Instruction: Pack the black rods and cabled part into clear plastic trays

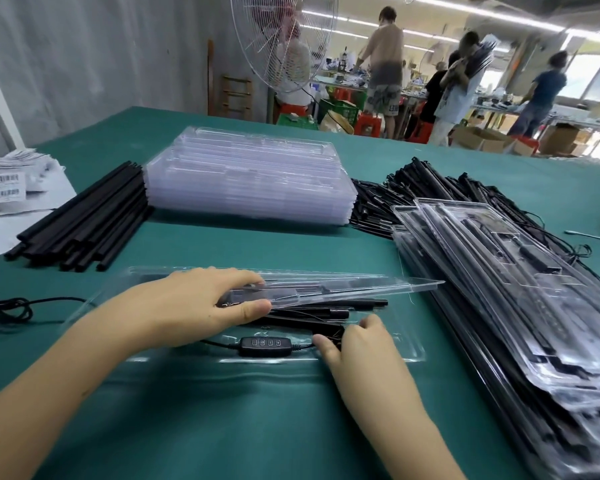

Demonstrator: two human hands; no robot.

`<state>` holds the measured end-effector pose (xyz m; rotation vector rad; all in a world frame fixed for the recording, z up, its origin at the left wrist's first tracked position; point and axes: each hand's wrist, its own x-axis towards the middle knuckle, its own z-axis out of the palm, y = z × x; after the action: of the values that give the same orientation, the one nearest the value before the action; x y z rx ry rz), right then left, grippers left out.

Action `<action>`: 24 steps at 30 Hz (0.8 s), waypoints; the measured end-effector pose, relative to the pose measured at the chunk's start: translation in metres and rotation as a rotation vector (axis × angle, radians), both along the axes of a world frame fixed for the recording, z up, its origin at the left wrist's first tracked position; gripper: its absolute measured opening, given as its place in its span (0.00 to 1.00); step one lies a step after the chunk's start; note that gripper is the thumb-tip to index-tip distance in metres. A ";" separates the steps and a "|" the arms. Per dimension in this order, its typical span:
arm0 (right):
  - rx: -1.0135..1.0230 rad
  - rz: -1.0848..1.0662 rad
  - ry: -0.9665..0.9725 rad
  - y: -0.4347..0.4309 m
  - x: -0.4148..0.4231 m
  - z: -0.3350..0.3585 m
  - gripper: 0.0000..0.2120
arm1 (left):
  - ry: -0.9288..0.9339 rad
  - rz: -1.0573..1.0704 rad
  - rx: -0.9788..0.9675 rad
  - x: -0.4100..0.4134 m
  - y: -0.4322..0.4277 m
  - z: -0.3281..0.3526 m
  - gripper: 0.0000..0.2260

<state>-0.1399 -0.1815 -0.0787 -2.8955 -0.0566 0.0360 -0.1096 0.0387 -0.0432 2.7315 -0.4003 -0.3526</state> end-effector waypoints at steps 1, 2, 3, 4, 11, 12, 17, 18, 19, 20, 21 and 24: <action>0.000 -0.007 -0.020 0.001 0.000 -0.001 0.21 | -0.001 -0.011 -0.003 -0.001 -0.001 0.000 0.37; 0.000 -0.015 -0.032 0.000 0.001 -0.001 0.22 | -0.001 -0.021 -0.006 -0.002 -0.001 0.000 0.37; 0.010 -0.023 -0.041 -0.001 0.001 -0.001 0.22 | -0.001 -0.028 -0.008 -0.003 -0.001 0.000 0.38; 0.027 -0.029 -0.045 -0.002 0.001 0.000 0.21 | 0.000 -0.030 -0.006 -0.003 -0.001 0.000 0.38; 0.042 -0.031 -0.071 -0.008 0.001 0.005 0.16 | 0.014 -0.007 0.015 -0.006 -0.002 0.000 0.38; 0.040 -0.033 -0.081 -0.008 0.001 0.005 0.15 | 0.015 -0.006 0.018 -0.007 -0.002 0.000 0.38; 0.036 -0.018 -0.152 -0.010 0.002 0.000 0.11 | 0.023 0.017 0.052 -0.008 -0.001 -0.001 0.38; 0.039 -0.017 -0.164 -0.011 0.003 -0.001 0.12 | 0.024 0.018 0.065 -0.009 -0.001 -0.003 0.38; 0.043 -0.020 -0.171 -0.012 0.004 -0.001 0.12 | 0.023 0.017 0.078 -0.009 -0.002 -0.005 0.38; 0.046 -0.027 -0.173 -0.013 0.005 0.000 0.13 | 0.022 0.016 0.089 -0.010 -0.001 -0.007 0.38; 0.047 -0.034 -0.176 -0.013 0.006 0.000 0.14 | 0.022 0.016 0.099 -0.010 -0.001 -0.009 0.38; 0.061 -0.056 -0.187 -0.012 0.007 0.000 0.19 | -0.003 0.018 0.120 -0.011 0.000 -0.015 0.38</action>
<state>-0.1324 -0.1936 -0.0791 -2.8294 -0.0093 -0.2424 -0.1203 0.0382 -0.0579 2.8508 -0.3660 -0.3799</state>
